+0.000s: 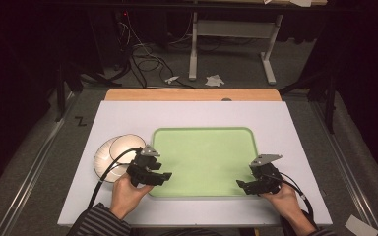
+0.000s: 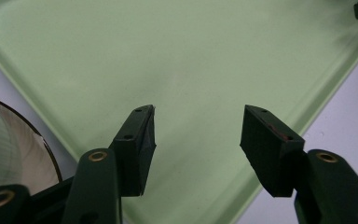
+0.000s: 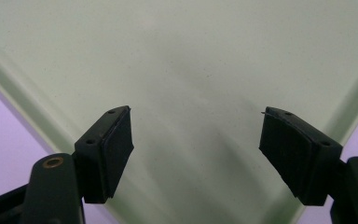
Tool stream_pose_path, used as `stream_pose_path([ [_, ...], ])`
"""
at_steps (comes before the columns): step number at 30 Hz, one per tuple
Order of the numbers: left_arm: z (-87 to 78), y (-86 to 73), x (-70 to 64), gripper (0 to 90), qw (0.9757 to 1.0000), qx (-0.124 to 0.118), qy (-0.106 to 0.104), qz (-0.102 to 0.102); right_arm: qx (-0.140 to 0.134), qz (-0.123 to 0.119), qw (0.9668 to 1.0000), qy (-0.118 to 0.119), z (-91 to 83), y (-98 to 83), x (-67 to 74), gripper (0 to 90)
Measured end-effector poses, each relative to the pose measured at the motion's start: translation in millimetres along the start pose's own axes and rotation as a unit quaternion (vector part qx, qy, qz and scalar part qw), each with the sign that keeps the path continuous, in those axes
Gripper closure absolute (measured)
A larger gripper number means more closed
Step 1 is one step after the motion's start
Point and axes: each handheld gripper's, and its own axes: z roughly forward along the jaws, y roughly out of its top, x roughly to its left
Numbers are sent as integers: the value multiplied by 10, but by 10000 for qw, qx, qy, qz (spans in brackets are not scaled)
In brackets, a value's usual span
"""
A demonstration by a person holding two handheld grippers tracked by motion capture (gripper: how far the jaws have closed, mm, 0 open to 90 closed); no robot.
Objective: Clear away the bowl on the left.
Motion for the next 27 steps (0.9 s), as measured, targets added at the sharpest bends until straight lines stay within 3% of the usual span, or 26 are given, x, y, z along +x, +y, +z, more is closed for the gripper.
stream_pose_path([
  [15,-15,-10,22,441,9999,-11,126,43,112,-6,9999,41,10,0,6,268],
  [27,-89,-21,98,441,9996,-198,109,-149,156,-39,9998,79,22,0,9,268],
])
